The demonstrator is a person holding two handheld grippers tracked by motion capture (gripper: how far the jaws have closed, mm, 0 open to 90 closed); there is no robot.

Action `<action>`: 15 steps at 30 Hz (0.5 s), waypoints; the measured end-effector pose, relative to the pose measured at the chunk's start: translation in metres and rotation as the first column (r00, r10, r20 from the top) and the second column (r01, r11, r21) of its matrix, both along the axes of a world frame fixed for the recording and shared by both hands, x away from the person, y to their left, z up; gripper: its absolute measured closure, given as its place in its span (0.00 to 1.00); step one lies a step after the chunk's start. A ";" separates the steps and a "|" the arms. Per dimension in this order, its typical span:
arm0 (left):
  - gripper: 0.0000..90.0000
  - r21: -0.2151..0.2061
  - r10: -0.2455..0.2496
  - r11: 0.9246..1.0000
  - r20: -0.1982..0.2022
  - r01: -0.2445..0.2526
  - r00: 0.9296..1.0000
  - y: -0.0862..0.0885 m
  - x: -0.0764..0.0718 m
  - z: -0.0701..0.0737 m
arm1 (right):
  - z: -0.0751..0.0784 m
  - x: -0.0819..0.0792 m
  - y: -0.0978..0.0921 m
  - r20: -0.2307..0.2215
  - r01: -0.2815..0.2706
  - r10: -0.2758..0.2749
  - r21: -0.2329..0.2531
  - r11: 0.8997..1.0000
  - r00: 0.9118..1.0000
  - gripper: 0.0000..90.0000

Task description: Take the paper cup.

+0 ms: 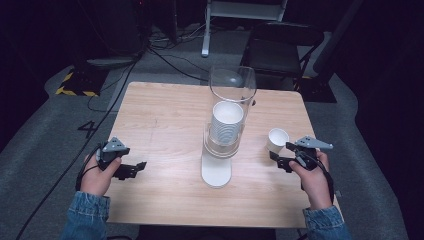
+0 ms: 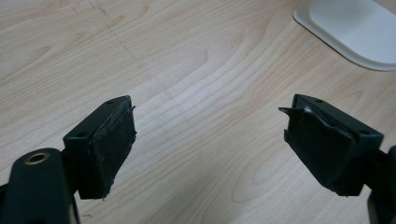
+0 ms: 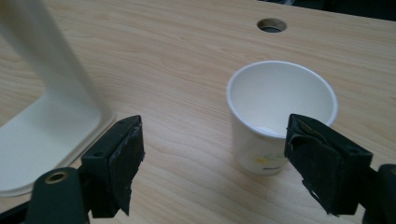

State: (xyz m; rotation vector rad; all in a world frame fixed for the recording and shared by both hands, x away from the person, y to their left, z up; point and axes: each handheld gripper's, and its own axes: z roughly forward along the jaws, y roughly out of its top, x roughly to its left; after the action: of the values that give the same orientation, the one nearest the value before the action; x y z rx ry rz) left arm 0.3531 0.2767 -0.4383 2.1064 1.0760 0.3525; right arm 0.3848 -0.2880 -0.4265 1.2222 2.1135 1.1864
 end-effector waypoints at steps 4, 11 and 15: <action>0.17 -0.003 -0.023 1.000 0.002 0.023 1.000 -0.004 -0.003 0.002 | 0.005 -0.009 0.011 -0.009 -0.062 0.062 -0.007 0.998 0.998 0.26; 0.17 0.007 -0.043 0.999 0.006 0.043 0.999 -0.010 -0.003 0.002 | -0.002 -0.024 0.030 -0.036 -0.173 0.172 -0.014 0.985 0.984 0.28; 0.18 -0.004 -0.053 0.999 -0.003 0.053 0.999 -0.015 -0.007 -0.001 | -0.003 -0.031 0.038 -0.043 -0.214 0.214 -0.011 0.977 0.976 0.28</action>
State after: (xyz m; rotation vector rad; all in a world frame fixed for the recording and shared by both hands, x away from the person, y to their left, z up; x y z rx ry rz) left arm 0.3461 0.2620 -0.4394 2.1282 1.0200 0.3210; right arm 0.3536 -0.2502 -0.4296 1.0408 2.3286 1.2398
